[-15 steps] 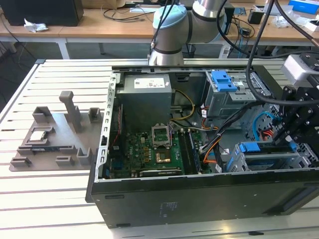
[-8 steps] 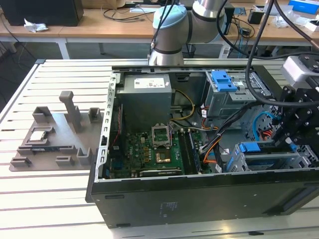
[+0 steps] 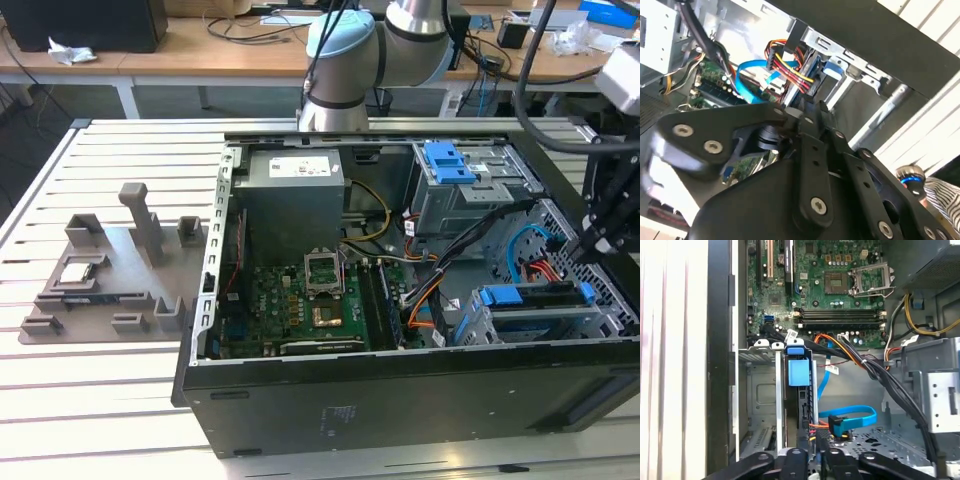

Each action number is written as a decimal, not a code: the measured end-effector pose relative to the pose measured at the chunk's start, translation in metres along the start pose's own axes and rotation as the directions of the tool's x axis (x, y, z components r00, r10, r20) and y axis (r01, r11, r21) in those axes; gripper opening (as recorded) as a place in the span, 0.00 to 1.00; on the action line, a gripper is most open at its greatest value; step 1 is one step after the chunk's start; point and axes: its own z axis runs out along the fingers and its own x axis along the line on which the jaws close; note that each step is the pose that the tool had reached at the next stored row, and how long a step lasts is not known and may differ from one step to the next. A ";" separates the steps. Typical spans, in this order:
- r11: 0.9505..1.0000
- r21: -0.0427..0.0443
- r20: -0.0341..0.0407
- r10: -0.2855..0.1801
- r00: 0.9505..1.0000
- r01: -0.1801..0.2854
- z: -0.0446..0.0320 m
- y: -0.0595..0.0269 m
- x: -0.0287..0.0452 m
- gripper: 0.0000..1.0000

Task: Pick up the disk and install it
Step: 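Insert the first disk wire, then insert the second disk wire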

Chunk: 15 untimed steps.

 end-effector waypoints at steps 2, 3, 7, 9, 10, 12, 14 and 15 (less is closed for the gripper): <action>1.000 0.000 0.000 0.000 1.000 0.000 -0.0105 0.0010 -0.0003 0.11; 1.000 0.000 0.000 0.000 1.000 0.000 -0.0146 0.0014 -0.0005 0.11; 1.000 0.000 0.000 0.000 1.000 0.000 -0.0220 0.0021 -0.0007 0.11; 1.000 0.000 0.000 0.000 1.000 0.000 -0.0222 0.0021 -0.0007 0.11; 1.000 0.000 0.000 0.000 1.000 0.000 -0.0222 0.0021 -0.0007 0.11; 1.000 0.000 0.000 0.000 1.000 0.000 -0.0224 0.0021 -0.0007 0.17; 1.000 0.000 0.000 0.000 1.000 0.000 -0.0224 0.0022 -0.0007 0.29; 1.000 0.000 -0.001 0.000 1.000 0.000 -0.0226 0.0023 -0.0014 0.36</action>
